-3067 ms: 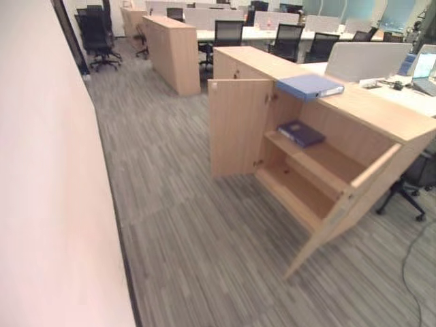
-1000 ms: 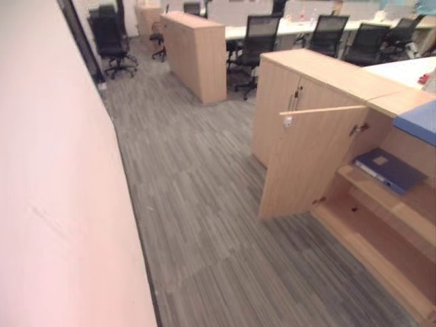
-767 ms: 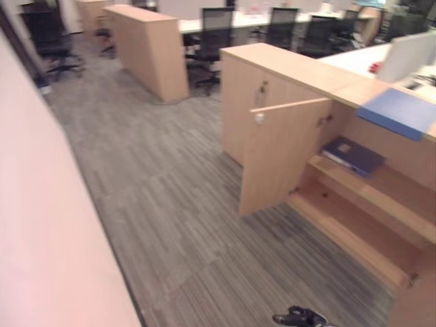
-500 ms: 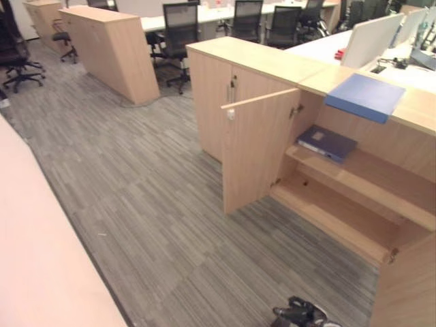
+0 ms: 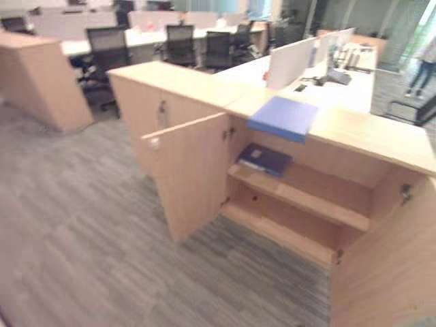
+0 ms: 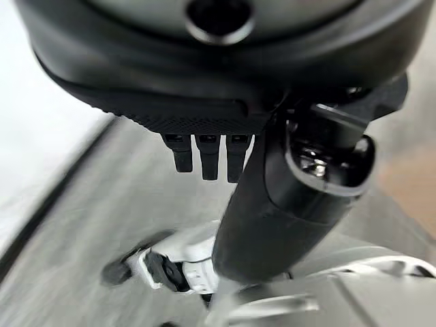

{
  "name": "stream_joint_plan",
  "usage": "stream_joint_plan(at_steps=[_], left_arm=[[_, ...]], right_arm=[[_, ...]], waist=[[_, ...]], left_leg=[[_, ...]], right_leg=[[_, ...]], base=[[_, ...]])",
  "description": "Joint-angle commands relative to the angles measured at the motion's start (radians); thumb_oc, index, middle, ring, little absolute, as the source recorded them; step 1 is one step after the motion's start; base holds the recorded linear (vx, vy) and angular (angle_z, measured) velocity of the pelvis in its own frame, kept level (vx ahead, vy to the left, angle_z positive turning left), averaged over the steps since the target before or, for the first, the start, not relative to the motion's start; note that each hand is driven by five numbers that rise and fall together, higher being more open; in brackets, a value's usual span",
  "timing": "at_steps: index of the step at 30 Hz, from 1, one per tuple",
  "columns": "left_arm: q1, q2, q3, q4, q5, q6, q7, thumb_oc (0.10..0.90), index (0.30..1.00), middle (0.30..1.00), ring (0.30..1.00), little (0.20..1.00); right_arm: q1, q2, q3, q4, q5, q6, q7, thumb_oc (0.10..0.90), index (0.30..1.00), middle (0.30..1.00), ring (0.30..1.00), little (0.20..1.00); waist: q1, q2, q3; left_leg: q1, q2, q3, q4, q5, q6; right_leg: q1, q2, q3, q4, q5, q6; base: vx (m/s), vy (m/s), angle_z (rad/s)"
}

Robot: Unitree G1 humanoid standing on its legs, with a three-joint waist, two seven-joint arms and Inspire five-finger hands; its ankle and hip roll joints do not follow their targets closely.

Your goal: Put the empty folder in the office cabinet

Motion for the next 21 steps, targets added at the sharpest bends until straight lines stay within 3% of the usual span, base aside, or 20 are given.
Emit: stream_joint_plan(at_steps=[1,2,3,5,8,10,12,13,14,15,17,19,21], left_arm=[[-0.101,-0.034,-0.017,-0.092,-0.003,-0.063,-0.026,0.800,0.900,0.900,0.900,0.900],[-0.082,-0.022,-0.021,-0.156,-0.006,-0.059,-0.031,0.800,0.900,0.900,0.900,0.900],[-0.082,-0.022,-0.021,-0.157,-0.006,-0.058,-0.031,0.800,0.900,0.900,0.900,0.900],[-0.074,-0.015,-0.027,-0.193,0.007,-0.057,-0.035,0.800,0.900,0.900,0.900,0.900],[-0.072,-0.026,-0.033,-0.206,0.011,-0.062,-0.038,0.800,0.900,0.900,0.900,0.900],[-0.070,-0.035,-0.035,-0.196,0.013,-0.061,-0.046,0.800,0.900,0.900,0.900,0.900],[-0.066,-0.038,-0.033,-0.193,0.012,-0.062,-0.046,0.800,0.900,0.900,0.900,0.900],[-0.067,-0.042,-0.030,-0.191,-0.003,-0.067,-0.045,0.800,0.900,0.900,0.900,0.900],[-0.072,-0.047,-0.026,-0.171,-0.017,-0.073,-0.044,0.800,0.900,0.900,0.900,0.900],[-0.073,-0.047,-0.027,-0.171,-0.017,-0.074,-0.044,0.800,0.900,0.900,0.900,0.900],[-0.081,-0.050,-0.028,-0.139,-0.020,-0.080,-0.043,0.800,0.900,0.900,0.900,0.900],[-0.081,-0.050,-0.028,-0.139,-0.020,-0.080,-0.043,0.800,0.900,0.900,0.900,0.900],[-0.075,-0.045,-0.037,-0.128,-0.023,-0.085,-0.049,0.800,0.900,0.900,0.900,0.900]], right_arm=[[-0.052,-0.054,-0.059,0.024,0.007,-0.011,0.000,0.800,0.900,0.900,0.900,0.900],[-0.048,-0.062,-0.061,0.020,0.000,-0.012,-0.001,0.800,0.900,0.900,0.900,0.900],[-0.047,-0.062,-0.061,0.020,0.000,-0.012,-0.001,0.800,0.900,0.900,0.900,0.900],[-0.045,-0.063,-0.060,0.015,-0.008,-0.018,-0.004,0.800,0.900,0.900,0.900,0.900],[-0.051,-0.064,-0.066,0.020,-0.015,-0.021,-0.007,0.800,0.900,0.900,0.900,0.900],[-0.056,-0.062,-0.067,0.025,-0.026,-0.017,-0.003,0.800,0.900,0.900,0.900,0.900],[-0.056,-0.058,-0.065,0.026,-0.031,-0.016,-0.003,0.800,0.900,0.900,0.900,0.900],[-0.054,-0.048,-0.075,0.032,-0.035,-0.012,0.002,0.800,0.900,0.900,0.900,0.900],[-0.054,-0.037,-0.084,0.036,-0.032,-0.012,0.005,0.800,0.900,0.900,0.900,0.900],[-0.054,-0.037,-0.084,0.036,-0.032,-0.011,0.005,0.800,0.900,0.900,0.900,0.900],[-0.063,-0.026,-0.074,0.036,-0.049,-0.007,0.010,0.800,0.900,0.900,0.900,0.900],[-0.063,-0.026,-0.074,0.036,-0.049,-0.007,0.010,0.800,0.900,0.900,0.900,0.900],[-0.075,-0.012,-0.068,0.025,-0.052,-0.007,0.014,0.800,0.900,0.900,0.900,0.900]], waist=[[0.045,-0.017,0.103],[0.066,-0.001,0.114],[0.066,-0.002,0.114],[0.089,0.024,0.129],[0.099,0.043,0.135],[0.102,0.052,0.120],[0.103,0.062,0.110],[0.100,0.069,0.084],[0.097,0.059,0.060],[0.098,0.058,0.060],[0.095,0.050,0.035],[0.096,0.050,0.035],[0.091,0.046,0.016]], left_leg=[[0.113,-0.044,0.029,-0.277,0.149,0.009],[0.069,-0.096,-0.041,-0.467,0.200,-0.010],[0.072,-0.099,-0.040,-0.476,0.206,-0.009],[-0.001,-0.157,-0.154,-0.679,0.308,-0.039],[-0.086,-0.178,-0.208,-0.683,0.322,-0.068],[-0.064,-0.177,-0.217,-0.683,0.294,-0.059],[-0.043,-0.174,-0.221,-0.683,0.310,-0.056],[-0.025,-0.187,-0.217,-0.683,0.328,-0.035],[0.010,-0.212,-0.185,-0.683,0.305,-0.011],[0.011,-0.212,-0.183,-0.683,0.304,-0.011],[0.063,-0.264,-0.145,-0.683,0.245,0.047],[0.063,-0.265,-0.144,-0.683,0.244,0.048],[0.118,-0.334,-0.111,-0.683,0.184,0.106]], right_leg=[[0.037,-0.092,0.004,-0.077,0.022,0.151],[0.054,-0.092,0.033,-0.079,0.016,0.156],[0.054,-0.094,0.033,-0.079,0.017,0.156],[0.091,-0.073,0.083,-0.078,-0.004,0.152],[0.130,-0.065,0.137,-0.075,-0.027,0.148],[0.140,-0.065,0.164,-0.074,-0.034,0.167],[0.157,-0.068,0.179,-0.079,-0.044,0.174],[0.168,-0.096,0.187,-0.079,-0.035,0.189],[0.178,-0.144,0.190,-0.079,-0.027,0.219],[0.178,-0.145,0.191,-0.079,-0.027,0.219],[0.157,-0.221,0.200,-0.043,0.010,0.256],[0.156,-0.222,0.201,-0.042,0.010,0.256],[0.120,-0.312,0.191,0.043,0.107,0.287]], base=[[0.14,0.241,-0.66],[0.10,0.141,-0.47],[0.17,0.204,-0.50],[0.22,0.190,-0.47],[0.28,0.238,-0.52],[0.23,0.185,-0.81],[0.28,0.287,-0.79],[0.44,0.527,-0.45],[0.45,0.529,-0.31],[0.35,0.371,-0.46],[0.29,0.365,-0.62],[0.17,0.250,-0.44],[0.29,0.449,-0.46]])
